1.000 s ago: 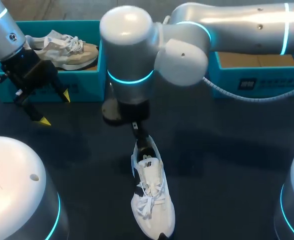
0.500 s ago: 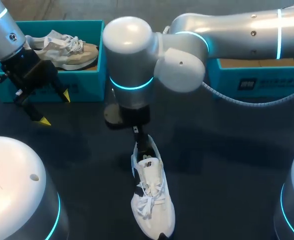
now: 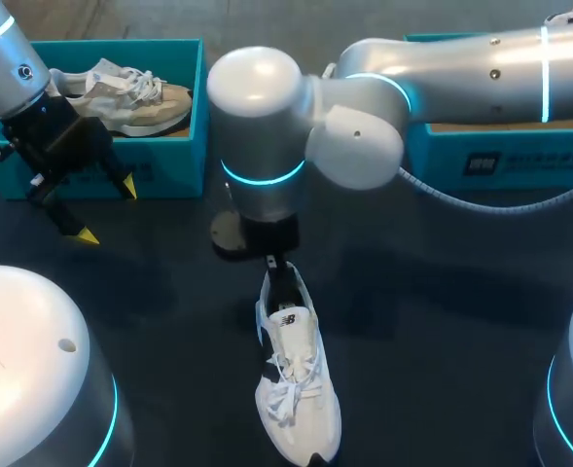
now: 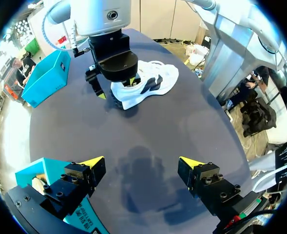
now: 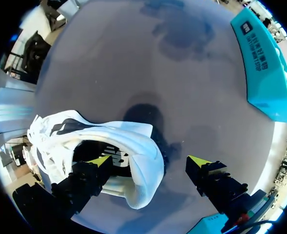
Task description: Take the shoe out of the shoebox, open the shoe tongue, remove and reinsert the insole, then place the shoe into the shoebox
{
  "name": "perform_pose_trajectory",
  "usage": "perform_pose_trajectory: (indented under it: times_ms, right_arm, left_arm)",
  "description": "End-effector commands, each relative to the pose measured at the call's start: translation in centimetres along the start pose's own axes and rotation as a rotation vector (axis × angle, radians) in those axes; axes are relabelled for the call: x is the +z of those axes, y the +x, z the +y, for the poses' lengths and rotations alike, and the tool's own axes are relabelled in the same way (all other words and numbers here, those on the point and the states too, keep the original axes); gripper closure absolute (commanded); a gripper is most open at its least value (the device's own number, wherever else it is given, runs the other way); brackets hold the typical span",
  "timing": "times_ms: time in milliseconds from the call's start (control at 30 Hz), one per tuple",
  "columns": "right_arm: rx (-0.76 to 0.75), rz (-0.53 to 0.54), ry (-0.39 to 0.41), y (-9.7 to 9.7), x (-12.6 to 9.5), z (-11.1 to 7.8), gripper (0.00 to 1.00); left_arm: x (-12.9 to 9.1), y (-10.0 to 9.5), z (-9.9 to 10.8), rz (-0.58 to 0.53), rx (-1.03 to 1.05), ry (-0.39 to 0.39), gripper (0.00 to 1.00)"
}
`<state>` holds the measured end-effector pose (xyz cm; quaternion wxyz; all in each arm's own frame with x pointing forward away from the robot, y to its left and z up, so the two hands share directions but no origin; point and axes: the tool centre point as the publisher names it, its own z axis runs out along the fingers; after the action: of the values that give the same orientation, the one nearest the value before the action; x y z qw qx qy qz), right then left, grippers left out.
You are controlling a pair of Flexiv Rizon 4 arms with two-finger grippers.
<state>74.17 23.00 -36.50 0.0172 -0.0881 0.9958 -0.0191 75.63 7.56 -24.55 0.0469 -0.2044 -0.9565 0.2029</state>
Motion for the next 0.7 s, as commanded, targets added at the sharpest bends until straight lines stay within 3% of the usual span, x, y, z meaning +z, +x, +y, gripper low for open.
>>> perform_pose_trajectory:
  times_ms: [33,533,600,700]
  right_arm:
    - [0.005,0.011,-0.018,-0.4,1.1,-0.5,0.00]
    - [0.014,0.033,-0.033,-1.5,2.3,-0.9,0.00]
    - [0.015,0.032,-0.032,-1.4,2.2,-0.7,0.08]
    - [0.017,0.034,-0.031,-1.3,2.3,-0.6,0.11]
  left_arm:
    - [0.0,0.1,0.0,0.000,0.000,-0.002,0.00]
    - [0.0,0.1,0.0,0.000,0.000,-0.002,0.00]
    - [0.0,0.1,0.0,0.000,0.000,-0.002,0.00]
    - [0.0,0.1,0.0,0.000,0.000,-0.002,0.00]
